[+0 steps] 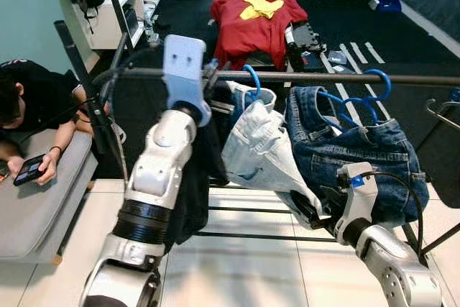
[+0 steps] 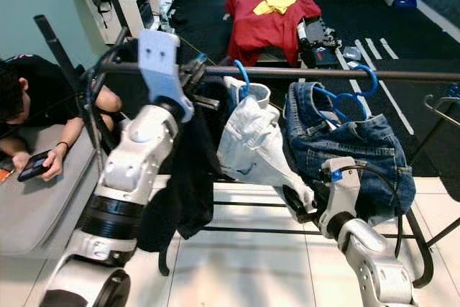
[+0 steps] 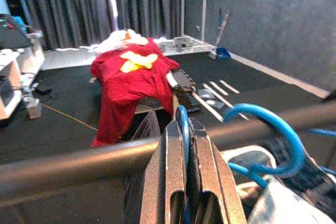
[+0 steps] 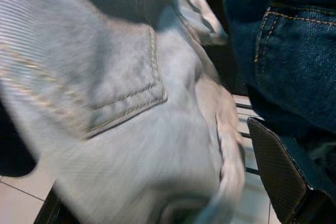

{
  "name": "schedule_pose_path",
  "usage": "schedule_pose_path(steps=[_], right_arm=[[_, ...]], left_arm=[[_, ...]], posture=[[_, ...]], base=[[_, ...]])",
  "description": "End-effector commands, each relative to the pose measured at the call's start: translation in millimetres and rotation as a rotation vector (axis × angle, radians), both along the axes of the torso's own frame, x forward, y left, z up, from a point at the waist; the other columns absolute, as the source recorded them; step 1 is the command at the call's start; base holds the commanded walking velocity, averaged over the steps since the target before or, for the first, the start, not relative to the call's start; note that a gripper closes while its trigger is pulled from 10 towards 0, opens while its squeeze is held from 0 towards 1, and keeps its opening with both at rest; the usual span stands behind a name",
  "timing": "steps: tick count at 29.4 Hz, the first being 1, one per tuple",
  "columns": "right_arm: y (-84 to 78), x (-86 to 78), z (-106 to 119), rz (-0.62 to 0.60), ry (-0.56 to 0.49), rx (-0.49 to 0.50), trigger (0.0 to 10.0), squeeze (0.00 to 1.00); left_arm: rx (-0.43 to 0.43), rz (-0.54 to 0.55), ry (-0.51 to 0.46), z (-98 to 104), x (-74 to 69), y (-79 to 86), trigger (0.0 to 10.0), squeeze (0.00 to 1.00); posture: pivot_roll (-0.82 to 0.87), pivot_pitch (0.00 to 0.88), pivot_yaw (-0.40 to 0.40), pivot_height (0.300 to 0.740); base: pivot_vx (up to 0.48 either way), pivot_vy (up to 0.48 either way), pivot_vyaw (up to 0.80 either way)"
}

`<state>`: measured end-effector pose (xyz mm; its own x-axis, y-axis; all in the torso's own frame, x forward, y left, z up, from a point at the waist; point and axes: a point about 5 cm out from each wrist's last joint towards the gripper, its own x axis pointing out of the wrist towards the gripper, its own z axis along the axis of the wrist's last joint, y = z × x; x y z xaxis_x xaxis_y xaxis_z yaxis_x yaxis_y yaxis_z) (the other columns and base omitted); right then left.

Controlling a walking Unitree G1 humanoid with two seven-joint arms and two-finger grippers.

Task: Hang hanger

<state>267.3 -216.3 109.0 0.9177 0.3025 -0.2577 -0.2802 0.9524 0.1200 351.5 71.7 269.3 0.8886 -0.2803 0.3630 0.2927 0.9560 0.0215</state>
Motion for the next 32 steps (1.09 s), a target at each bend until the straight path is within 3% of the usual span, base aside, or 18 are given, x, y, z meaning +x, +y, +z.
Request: schedule_pose_path(steps=[1,6,11,15,27,32], right_arm=[[0.6,-3.1,-0.2,0.002,0.003,0.001,10.0,0.00],[0.7,-3.2,0.0,0.003,0.004,0.001,10.0,0.00],[1.6,-3.4,0.7,0.003,0.004,0.000,10.0,0.00],[1.7,-3.9,0.2,0.002,0.005,0.001,10.0,0.00],[3.2,-7.0,-0.3,-0.002,0.009,0.004,10.0,0.00],[4.1,-7.2,0.2,-0.007,0.009,0.003,10.0,0.00]], left_arm=[[0.010,-0.003,-0.009,0.2,-1.0,-2.7,10.0,0.00],[0.012,-0.005,0.009,-5.4,-0.9,-7.3,10.0,0.00],[0.005,0.091,0.030,-6.2,10.9,5.0,10.0,0.00],[-0.002,0.102,0.026,-2.5,14.2,6.5,10.0,0.00],[-0.040,0.036,-0.072,29.6,16.1,-8.1,10.0,0.00],[0.005,0.041,-0.020,24.6,25.9,-14.1,10.0,0.00]], posture=[[-0.05,0.057,0.026,0.740],[-0.05,0.057,0.026,0.740],[-0.05,0.061,0.029,0.740],[-0.05,0.063,0.032,0.740],[-0.05,0.072,0.043,0.740],[-0.06,0.081,0.054,0.740]], base=[[0.000,0.000,0.00],[0.000,0.000,0.00],[0.000,0.000,0.00],[0.000,0.000,0.00],[0.000,0.000,0.00],[0.000,0.000,0.00]])
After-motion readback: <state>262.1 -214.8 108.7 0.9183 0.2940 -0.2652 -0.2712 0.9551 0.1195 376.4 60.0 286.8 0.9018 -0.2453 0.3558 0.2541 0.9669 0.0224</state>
